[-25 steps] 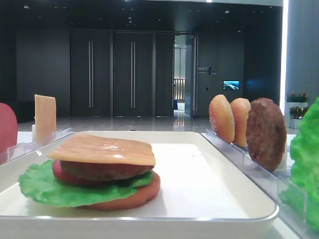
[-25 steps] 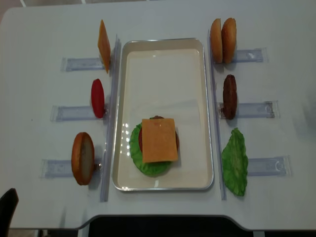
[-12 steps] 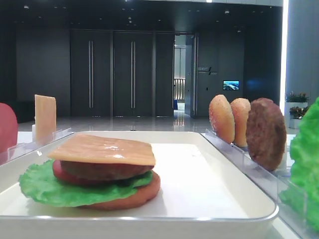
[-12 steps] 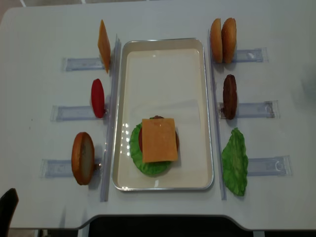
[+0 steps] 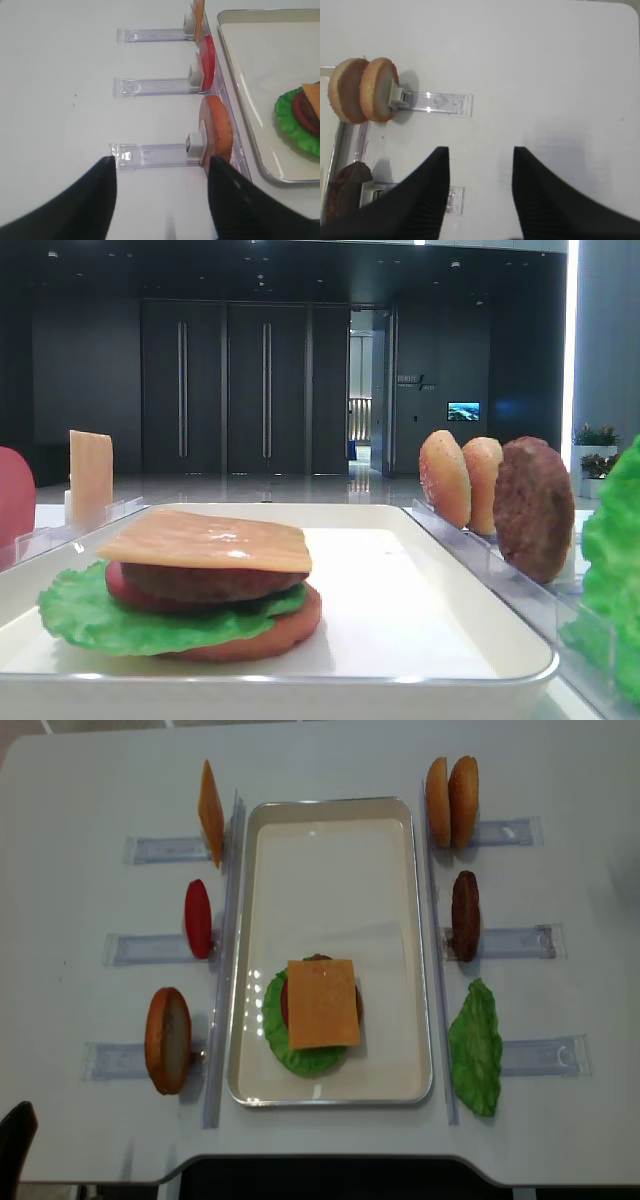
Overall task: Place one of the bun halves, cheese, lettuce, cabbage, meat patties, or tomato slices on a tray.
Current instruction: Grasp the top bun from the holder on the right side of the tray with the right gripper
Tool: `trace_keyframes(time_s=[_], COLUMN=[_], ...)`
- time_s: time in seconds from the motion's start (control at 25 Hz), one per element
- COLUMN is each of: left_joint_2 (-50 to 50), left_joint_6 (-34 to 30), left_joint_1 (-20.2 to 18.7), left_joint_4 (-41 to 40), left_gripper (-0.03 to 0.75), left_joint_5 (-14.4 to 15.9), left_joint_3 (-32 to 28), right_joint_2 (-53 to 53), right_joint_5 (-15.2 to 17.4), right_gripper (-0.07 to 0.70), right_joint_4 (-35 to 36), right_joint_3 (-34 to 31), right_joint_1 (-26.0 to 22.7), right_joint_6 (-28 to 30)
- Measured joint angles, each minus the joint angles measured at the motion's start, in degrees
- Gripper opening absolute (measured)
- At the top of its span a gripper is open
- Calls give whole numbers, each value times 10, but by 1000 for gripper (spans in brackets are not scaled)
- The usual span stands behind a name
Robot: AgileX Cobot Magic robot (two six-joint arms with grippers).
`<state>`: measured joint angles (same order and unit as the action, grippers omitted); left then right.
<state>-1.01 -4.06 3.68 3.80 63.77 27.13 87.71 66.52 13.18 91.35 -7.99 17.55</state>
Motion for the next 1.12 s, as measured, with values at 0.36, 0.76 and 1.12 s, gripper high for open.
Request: trace_keyframes(time_s=[0.36,0.76,1.12], left_joint_2=[0,0,0], left_joint_6=[0,0,0], left_joint_1=[0,0,0], left_joint_4=[0,0,0], left_gripper=[444,444,444], left_joint_5=[0,0,0], left_joint_3=[0,0,0], right_joint_2=[20,84,153], right_joint_5=[-25,-14,-3], right_gripper=[290,290,290], right_joint_4=[-113,-126,-126], right_joint_3=[1,22,106], right_joint_1=[70,185,244], right_joint_6=[-115,-184,-228])
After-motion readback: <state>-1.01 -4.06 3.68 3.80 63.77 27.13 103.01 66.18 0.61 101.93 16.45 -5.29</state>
